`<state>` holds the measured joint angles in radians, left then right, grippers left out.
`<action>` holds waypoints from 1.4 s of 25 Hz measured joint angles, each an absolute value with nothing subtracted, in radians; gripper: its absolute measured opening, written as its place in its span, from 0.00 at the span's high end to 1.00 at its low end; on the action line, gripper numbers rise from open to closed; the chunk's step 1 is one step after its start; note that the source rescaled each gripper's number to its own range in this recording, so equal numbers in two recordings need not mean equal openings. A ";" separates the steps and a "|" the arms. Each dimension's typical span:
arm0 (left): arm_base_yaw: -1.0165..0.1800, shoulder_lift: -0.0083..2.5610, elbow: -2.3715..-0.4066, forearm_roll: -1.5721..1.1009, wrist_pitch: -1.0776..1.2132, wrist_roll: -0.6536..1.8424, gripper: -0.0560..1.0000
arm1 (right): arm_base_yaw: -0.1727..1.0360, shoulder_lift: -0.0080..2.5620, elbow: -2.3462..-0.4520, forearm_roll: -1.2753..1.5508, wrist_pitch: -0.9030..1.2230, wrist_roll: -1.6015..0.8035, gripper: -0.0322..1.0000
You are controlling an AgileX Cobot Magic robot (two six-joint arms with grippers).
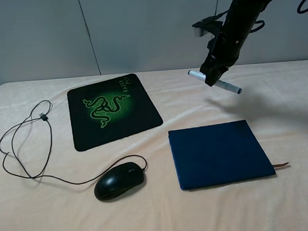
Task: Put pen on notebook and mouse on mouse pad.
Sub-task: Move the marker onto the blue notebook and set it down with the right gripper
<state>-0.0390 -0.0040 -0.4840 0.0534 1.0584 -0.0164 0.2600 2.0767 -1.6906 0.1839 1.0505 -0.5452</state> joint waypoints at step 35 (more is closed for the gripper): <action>-0.039 -0.004 -0.484 0.053 1.058 -0.016 0.00 | 0.585 1.967 -1.622 0.022 1.211 -0.213 0.97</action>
